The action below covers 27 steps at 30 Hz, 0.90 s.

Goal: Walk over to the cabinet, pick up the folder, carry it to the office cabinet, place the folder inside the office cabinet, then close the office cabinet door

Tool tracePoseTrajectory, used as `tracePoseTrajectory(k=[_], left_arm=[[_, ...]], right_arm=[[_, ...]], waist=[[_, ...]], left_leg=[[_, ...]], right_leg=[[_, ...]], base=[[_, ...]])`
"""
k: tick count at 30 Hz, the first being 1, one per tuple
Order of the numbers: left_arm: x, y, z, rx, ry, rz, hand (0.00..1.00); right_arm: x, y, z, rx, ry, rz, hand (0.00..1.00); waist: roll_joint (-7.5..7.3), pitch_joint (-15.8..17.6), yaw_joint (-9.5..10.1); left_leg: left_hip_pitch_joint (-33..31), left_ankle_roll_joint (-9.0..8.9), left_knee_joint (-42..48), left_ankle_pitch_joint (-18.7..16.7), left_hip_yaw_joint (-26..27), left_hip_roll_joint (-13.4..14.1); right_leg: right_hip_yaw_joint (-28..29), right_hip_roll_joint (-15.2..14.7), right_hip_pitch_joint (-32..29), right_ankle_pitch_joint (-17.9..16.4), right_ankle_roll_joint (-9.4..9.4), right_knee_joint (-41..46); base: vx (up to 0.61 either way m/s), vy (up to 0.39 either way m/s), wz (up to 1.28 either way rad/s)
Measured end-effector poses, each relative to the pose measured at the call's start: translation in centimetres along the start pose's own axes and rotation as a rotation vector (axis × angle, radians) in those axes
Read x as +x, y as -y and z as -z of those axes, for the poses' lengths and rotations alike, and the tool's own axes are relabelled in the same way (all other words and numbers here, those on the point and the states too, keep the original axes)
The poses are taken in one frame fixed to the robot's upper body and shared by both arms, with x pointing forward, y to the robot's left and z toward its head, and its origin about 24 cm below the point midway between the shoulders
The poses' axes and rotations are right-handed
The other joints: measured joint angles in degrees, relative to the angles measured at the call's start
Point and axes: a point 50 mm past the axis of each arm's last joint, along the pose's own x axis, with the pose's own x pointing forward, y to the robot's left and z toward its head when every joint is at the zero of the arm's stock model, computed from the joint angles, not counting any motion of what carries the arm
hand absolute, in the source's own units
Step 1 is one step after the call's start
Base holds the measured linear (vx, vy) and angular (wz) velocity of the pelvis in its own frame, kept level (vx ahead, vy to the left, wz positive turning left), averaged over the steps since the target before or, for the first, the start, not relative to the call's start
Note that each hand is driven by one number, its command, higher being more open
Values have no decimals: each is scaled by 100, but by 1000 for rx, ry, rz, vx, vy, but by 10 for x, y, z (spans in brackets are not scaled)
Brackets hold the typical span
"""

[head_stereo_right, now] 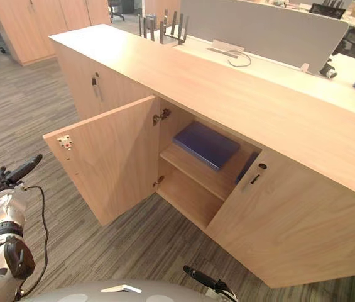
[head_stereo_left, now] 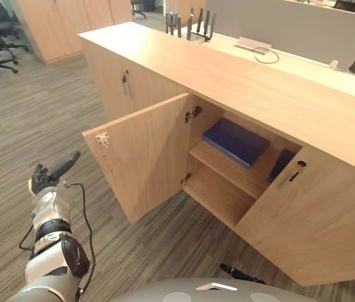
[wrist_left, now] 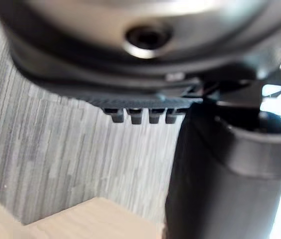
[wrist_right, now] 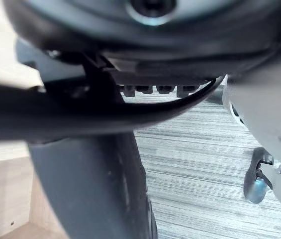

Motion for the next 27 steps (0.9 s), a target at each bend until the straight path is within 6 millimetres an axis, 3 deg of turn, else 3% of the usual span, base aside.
tracePoseTrajectory(k=[2,9,13,18,22,27], left_arm=[[2,11,-5,0,2,30,100],[6,-3,-9,52,-16,-1,100],[7,-7,-14,93,3,-7,100],[5,12,-13,243,37,50,100],[0,35,-13,422,89,134,100],[-26,58,-3,668,239,317,100]], right_arm=[[0,0,0,1,7,1,100],[0,1,-2,4,10,0,100],[0,1,-2,12,10,0,100],[0,2,-1,20,13,4,100],[-1,7,3,38,11,20,100],[-2,8,9,50,1,29,100]], waist=[[-28,-11,-6],[-24,-5,36],[-50,-6,68],[-62,1,89],[-93,17,280],[-178,90,499]], left_leg=[[-32,-24,0,19,67,50],[39,-124,19,84,340,288],[43,-220,1,145,446,484],[-36,-247,0,171,471,509],[-74,-235,0,177,410,477],[-151,-164,25,224,268,432]], right_leg=[[43,46,-68,1,0,3],[322,245,-181,24,-15,21],[475,394,-258,100,-118,20],[520,414,-345,109,-128,20],[484,377,-341,174,-112,28],[622,247,-427,223,-58,271]], base=[[8,-68,-16],[26,-99,-18],[7,-122,-13],[-14,-110,-3],[-24,-67,10],[-22,-46,18]])
